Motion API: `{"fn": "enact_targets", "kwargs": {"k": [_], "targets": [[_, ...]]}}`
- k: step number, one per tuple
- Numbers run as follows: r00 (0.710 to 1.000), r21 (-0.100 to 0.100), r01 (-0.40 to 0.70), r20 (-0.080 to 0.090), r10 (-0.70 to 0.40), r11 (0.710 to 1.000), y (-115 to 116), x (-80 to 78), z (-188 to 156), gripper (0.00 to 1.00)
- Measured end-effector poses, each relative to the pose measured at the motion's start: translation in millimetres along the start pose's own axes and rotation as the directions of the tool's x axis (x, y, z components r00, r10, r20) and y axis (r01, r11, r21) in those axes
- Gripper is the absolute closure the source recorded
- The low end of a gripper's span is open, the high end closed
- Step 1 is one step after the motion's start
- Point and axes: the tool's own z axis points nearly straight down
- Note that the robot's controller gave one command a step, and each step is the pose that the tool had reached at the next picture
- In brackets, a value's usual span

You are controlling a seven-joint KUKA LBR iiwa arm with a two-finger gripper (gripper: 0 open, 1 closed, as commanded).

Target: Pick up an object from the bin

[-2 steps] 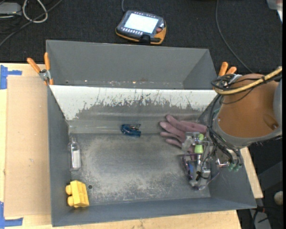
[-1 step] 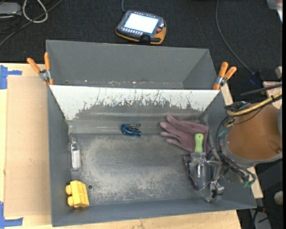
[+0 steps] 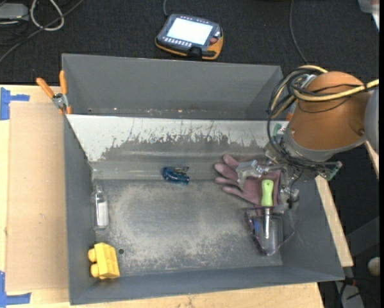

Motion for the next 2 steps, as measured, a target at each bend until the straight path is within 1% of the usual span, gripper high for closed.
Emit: {"fn": "enact_targets", "kwargs": {"k": [1, 2], "targets": [[0.999, -0.020, -0.044, -0.018, 0.043, 0.999, -30, 30.7, 58, 0.00], [0.841, -0.009, 0.541, 0.007, -0.541, 0.841, -18, 10.7, 81, 0.00]]}}
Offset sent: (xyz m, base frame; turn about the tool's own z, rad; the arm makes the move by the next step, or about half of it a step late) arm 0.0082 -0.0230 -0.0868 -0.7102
